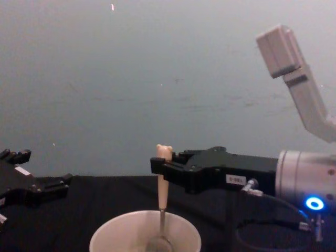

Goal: Pick up the stirring spoon with one hand, stir inside the cup, then place it back in its original position.

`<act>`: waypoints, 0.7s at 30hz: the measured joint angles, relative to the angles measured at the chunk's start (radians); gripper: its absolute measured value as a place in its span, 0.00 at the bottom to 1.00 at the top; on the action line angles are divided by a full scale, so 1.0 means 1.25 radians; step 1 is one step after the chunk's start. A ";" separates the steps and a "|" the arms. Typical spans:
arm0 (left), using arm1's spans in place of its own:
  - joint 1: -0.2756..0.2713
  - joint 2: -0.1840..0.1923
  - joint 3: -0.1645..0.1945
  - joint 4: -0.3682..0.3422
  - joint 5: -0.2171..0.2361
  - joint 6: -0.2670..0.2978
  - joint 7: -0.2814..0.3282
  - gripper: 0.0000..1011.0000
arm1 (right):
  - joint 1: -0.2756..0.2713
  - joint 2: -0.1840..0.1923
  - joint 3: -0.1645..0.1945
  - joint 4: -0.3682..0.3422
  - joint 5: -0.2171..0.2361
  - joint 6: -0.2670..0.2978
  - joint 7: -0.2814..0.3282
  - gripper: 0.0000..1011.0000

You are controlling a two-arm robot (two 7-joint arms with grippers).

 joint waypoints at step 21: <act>0.000 0.000 0.000 0.000 0.000 0.000 0.000 0.99 | -0.054 0.063 -0.018 -0.090 0.037 0.019 0.042 0.21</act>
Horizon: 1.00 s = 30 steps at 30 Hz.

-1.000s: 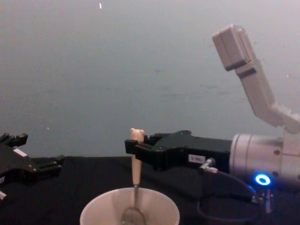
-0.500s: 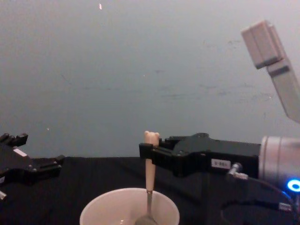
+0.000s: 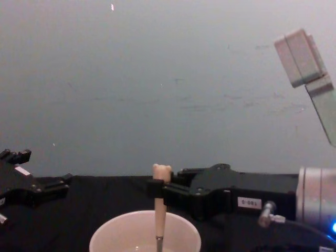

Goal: Pick up the stirring spoon with one hand, stir inside the cup, then place it back in its original position.

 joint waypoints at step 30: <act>0.000 0.000 0.000 0.000 0.000 0.000 0.000 0.99 | 0.067 -0.084 -0.020 0.091 -0.048 -0.003 -0.056 0.21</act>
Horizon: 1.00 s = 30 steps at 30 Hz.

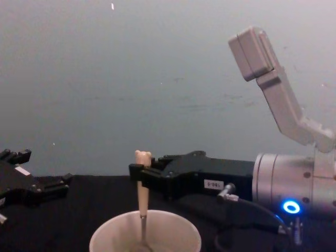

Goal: Pick up the stirring spoon with one hand, stir inside the cup, then place it back in its original position.

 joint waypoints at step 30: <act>0.000 0.000 0.000 0.000 0.000 0.000 0.000 0.99 | -0.047 0.052 0.052 -0.088 0.055 0.026 0.010 0.21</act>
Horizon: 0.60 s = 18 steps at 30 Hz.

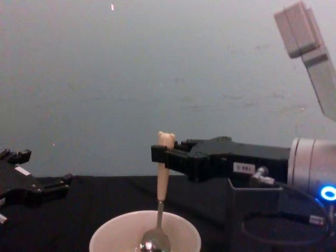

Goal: Pick up the stirring spoon with one hand, stir inside the cup, then place it back in its original position.

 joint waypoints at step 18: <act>0.000 0.000 0.000 0.000 0.000 0.000 0.000 0.99 | 0.006 0.005 0.004 -0.017 0.029 0.007 -0.019 0.21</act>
